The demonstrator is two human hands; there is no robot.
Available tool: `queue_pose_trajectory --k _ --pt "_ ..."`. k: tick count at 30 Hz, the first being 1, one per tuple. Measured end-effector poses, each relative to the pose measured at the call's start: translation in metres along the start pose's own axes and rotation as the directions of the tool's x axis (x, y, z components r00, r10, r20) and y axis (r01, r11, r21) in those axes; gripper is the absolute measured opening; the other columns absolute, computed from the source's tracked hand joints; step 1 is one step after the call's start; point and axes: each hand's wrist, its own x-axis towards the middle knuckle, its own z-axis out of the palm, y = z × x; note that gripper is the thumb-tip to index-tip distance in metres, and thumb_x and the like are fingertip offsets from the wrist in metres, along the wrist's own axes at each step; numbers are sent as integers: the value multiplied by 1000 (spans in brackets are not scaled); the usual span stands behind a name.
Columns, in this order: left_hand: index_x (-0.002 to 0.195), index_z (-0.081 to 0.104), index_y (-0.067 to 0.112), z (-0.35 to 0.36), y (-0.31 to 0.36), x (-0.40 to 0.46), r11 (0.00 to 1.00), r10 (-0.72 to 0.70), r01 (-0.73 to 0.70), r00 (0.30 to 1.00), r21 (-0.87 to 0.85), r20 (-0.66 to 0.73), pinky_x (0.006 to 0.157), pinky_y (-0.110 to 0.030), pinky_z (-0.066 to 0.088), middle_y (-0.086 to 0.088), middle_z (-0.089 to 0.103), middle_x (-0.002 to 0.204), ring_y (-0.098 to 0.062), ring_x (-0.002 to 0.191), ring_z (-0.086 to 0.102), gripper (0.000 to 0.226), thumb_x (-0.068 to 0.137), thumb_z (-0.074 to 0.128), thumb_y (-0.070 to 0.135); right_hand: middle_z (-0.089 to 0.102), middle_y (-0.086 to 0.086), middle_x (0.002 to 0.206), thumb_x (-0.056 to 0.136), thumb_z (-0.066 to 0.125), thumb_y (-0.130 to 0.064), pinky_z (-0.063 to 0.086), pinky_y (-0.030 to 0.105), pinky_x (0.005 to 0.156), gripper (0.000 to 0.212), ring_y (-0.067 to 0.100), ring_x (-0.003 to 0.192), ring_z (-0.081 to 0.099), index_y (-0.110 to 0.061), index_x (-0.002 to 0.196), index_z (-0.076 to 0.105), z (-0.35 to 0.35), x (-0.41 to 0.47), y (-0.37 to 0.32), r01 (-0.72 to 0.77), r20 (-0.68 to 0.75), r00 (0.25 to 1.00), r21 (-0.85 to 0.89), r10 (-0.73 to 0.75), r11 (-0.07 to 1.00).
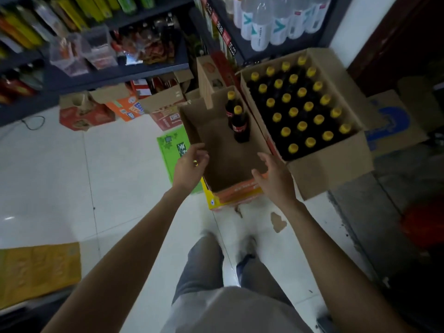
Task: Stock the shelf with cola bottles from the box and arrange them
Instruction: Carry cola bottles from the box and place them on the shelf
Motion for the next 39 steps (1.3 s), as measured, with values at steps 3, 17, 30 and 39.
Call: queue_pose_trajectory --k 3,17,30,39 --pt "124 55 7 15 -11 84 1000 -6 6 997 3 73 79 -22 45 -4 65 103 -19 92 63 36 89 61 10 50 4 140 93 60 -27 43 42 103 53 22 131 45 -16 141 42 18 64 6 -33 -8 999 -30 32 999" --pt "149 21 19 135 -104 346 986 140 -164 877 12 460 103 -39 42 -9 36 149 -22 129 45 75 88 64 27 33 1 154 82 73 -24 27 21 105 83 15 141 31 -19 150 26 171 250 69 -355 -243 902 55 357 933" --pt "134 39 14 169 -129 381 905 391 -423 784 -46 482 97 -17 36 -3 51 134 -9 124 44 67 79 76 22 63 18 112 64 88 -21 56 43 79 76 34 101 64 -17 119 36 246 289 60 -489 -577 597 288 557 823" --pt "124 37 28 72 -77 303 874 479 -470 793 -122 376 90 3 31 0 45 125 12 112 39 77 63 85 30 61 1 117 58 91 -17 42 5 88 73 9 110 57 -23 115 46 175 183 -7 -344 -475 580 594 662 728"
